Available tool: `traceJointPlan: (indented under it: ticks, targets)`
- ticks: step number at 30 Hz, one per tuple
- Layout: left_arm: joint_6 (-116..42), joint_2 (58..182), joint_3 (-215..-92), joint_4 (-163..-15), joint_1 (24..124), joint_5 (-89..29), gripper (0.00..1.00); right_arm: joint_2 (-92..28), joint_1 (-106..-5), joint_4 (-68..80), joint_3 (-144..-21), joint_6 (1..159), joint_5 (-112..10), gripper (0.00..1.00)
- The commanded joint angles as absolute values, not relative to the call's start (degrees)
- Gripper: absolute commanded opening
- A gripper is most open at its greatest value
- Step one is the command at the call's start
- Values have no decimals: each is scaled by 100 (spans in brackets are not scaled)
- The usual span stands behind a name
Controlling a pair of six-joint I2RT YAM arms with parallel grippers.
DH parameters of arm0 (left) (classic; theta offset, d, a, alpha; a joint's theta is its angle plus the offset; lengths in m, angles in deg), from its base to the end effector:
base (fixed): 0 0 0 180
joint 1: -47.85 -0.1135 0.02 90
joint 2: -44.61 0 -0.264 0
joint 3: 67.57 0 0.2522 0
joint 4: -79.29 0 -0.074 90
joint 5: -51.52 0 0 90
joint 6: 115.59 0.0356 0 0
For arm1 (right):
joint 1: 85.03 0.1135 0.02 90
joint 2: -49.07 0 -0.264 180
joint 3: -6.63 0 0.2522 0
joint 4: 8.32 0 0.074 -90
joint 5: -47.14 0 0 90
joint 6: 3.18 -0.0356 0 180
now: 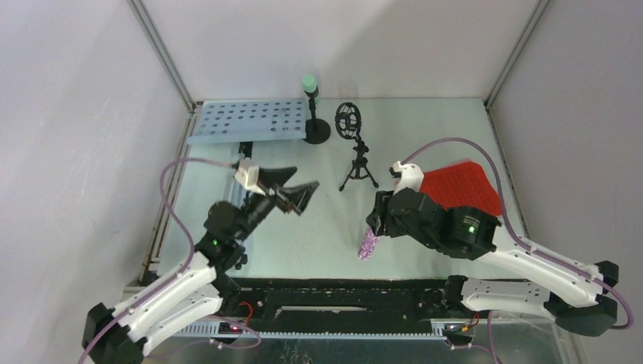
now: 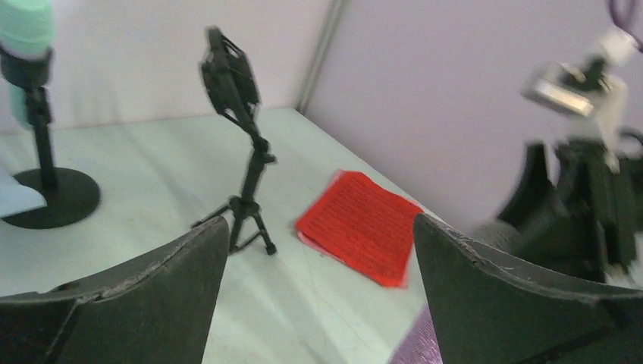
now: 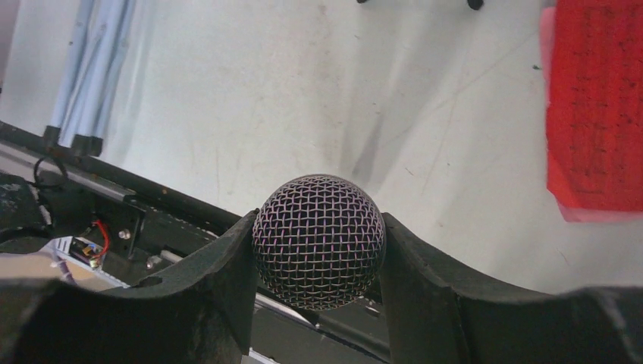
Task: Pack up the instrument practice props
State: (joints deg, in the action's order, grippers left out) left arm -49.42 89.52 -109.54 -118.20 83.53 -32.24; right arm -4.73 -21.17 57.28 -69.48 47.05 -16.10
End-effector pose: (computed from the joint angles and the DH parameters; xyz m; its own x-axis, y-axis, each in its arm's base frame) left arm 0.1527 -0.1144 0.3144 -0.0821 -0.4355 -0.8964 0.6910 0.6233 -0.3661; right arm 0.0912 0.1495 0.3497 -0.6526 -0.0333 -0.7570 -0.3119 0.9223 0.2283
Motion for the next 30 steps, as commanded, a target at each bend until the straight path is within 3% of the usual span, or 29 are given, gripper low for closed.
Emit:
traceJointPlan:
  ticks: [1,7,16,24,27,30]
  targets:
    - [-4163,8042,-10075,-11930,9333,-4336,97,-771,-2065,5068,-7478,4919,-1845,0]
    - [-4183,7521,-9361,-12042,10137,-3980,98,-1091,-2068,4744,-7711,5114,-2186,0]
    - [-3160,8225,-9372,-12044,11137,-3643,100,-1393,-2038,4473,-7914,5322,-2948,0]
    - [-2970,8820,-9571,-12025,11446,-3788,100,-1644,-1927,4391,-8069,5462,-3538,0]
    - [-3025,8943,-9611,-12025,11461,-3820,94,-1775,-1822,4384,-8123,5527,-3607,0]
    - [-3108,9018,-9654,-12022,11497,-3771,82,-1895,-1739,4331,-8126,5537,-3627,0]
